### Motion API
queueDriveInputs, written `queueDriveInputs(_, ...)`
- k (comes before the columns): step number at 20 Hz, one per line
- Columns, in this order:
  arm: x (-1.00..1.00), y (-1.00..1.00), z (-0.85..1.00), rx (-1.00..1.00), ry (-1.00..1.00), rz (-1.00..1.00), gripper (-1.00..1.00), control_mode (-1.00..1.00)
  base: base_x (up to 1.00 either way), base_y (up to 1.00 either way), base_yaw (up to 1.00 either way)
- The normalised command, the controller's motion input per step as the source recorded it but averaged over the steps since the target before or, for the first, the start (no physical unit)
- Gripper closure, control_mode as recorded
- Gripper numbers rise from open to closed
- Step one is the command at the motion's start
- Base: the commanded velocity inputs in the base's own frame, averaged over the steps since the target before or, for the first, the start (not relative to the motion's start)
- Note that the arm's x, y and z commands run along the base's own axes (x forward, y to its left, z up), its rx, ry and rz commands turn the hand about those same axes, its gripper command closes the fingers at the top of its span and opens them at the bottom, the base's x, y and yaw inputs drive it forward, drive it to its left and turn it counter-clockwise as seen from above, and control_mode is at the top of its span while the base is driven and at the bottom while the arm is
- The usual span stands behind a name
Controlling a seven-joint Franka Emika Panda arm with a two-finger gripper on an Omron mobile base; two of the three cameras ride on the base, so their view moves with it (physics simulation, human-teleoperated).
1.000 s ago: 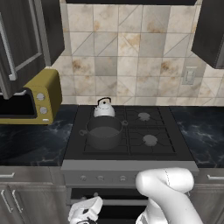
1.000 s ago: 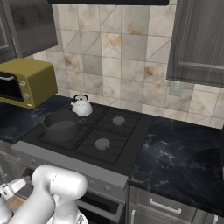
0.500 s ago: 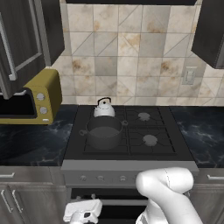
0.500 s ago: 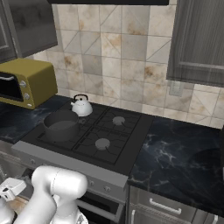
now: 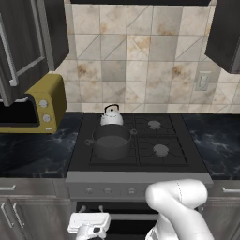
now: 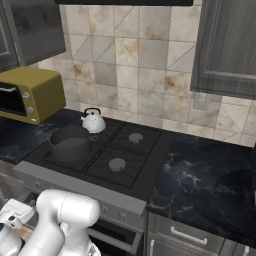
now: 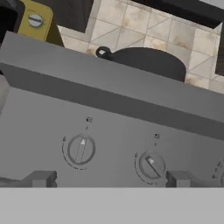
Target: Pick the kettle from the cabinet and place it on a stove burner. Then pick the pot from the counter and place it on another stove burner. Finally, turn both burners on.
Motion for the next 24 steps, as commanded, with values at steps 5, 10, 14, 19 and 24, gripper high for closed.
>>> queueDriveInputs(5, 0.22, 0.02, 0.00, 0.07, -0.02, 0.00, -1.00, -1.00, 0.00, 0.00, 0.00)
queueDriveInputs(10, 0.10, 0.00, 0.00, 0.11, 0.00, 0.00, -1.00, -1.00, 0.00, 0.00, 0.00)
queueDriveInputs(14, 0.17, 0.00, 0.00, 0.14, 0.00, 0.00, -1.00, -1.00, 0.00, 0.00, 0.00)
queueDriveInputs(19, 0.09, 0.00, 0.00, 0.11, 0.00, 0.00, -1.00, -1.00, 0.00, 0.00, 0.00)
queueDriveInputs(24, 0.11, 0.04, 0.00, 0.08, 0.00, 0.00, -1.00, -1.00, 0.00, 0.00, 0.00)
